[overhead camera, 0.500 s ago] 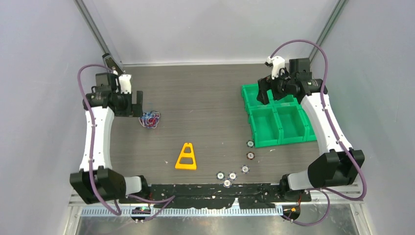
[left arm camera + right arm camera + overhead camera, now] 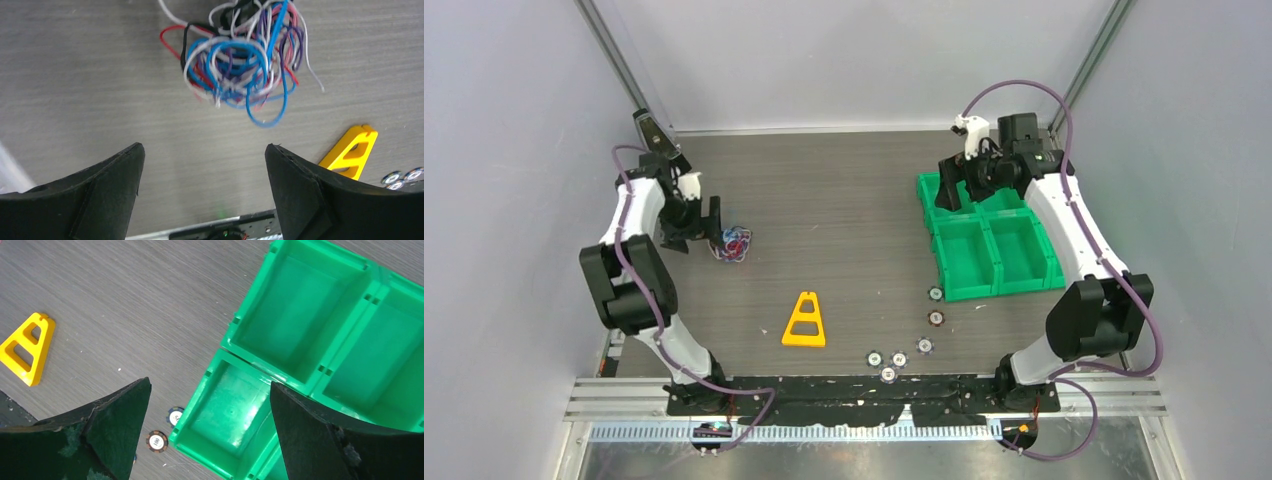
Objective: Untangle the cables
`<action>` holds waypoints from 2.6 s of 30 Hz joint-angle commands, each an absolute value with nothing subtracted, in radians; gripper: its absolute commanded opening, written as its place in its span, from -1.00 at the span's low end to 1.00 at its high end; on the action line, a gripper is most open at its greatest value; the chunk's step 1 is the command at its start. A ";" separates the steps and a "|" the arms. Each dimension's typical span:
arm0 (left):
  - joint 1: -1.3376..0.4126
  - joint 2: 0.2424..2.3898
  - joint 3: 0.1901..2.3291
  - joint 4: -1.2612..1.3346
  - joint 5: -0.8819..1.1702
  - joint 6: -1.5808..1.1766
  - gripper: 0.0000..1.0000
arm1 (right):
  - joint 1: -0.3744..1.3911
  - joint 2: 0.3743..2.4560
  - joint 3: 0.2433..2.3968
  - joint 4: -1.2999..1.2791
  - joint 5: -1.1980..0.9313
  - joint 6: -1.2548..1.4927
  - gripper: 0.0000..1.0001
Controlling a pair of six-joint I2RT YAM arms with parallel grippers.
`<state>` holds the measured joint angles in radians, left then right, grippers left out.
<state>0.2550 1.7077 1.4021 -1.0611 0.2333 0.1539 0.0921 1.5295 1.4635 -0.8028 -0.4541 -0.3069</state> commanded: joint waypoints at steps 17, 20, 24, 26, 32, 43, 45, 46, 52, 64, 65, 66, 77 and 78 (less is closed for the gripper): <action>0.197 1.719 1.239 -0.678 0.718 0.029 -1.00 | 0.426 1.678 1.620 -0.702 -0.521 -0.166 0.90; 0.134 1.588 1.158 -0.627 0.784 0.073 -1.00 | 0.486 1.758 1.673 -0.653 -0.576 -0.132 0.91; 0.039 1.467 1.105 -0.586 0.893 0.078 -1.00 | 0.538 1.866 1.756 -0.596 -0.647 -0.060 0.90; -0.005 1.426 1.099 -0.573 0.937 0.077 -1.00 | 0.559 1.911 1.803 -0.583 -0.695 -0.033 0.90; -0.086 1.347 1.080 -0.407 0.985 -0.062 -1.00 | 0.591 1.948 1.805 -0.454 -0.873 0.093 0.91; -0.103 1.319 1.123 -0.361 0.993 -0.137 -1.00 | 0.584 1.921 1.736 -0.484 -0.814 0.010 -0.80; -0.076 1.298 1.126 -0.419 0.960 -0.105 -1.00 | 0.552 1.919 1.755 -0.540 -0.770 -0.044 -0.88; -0.056 1.288 1.129 -0.449 0.934 -0.086 -1.00 | 0.538 1.913 1.758 -0.552 -0.752 -0.054 -0.89; 0.076 1.262 1.207 -0.645 0.575 0.076 -1.00 | 0.392 1.864 1.749 -0.580 -0.619 -0.090 -0.89; 0.098 1.262 1.229 -0.744 0.363 0.256 -1.00 | 0.367 1.857 1.784 -0.575 -0.544 -0.110 -0.89; 0.103 1.270 1.235 -0.761 0.319 0.268 -1.00 | 0.364 1.855 1.783 -0.575 -0.527 -0.112 -0.89; 0.116 1.277 1.239 -0.783 0.279 0.286 -1.00 | 0.349 1.854 1.784 -0.577 -0.499 -0.118 -0.89; 0.371 1.320 1.250 -0.841 0.308 0.426 -1.00 | 0.238 1.829 1.781 -0.606 -0.422 -0.151 -0.89; 0.370 1.326 1.256 -0.852 0.354 0.424 -1.00 | 0.239 1.831 1.783 -0.601 -0.428 -0.142 -0.89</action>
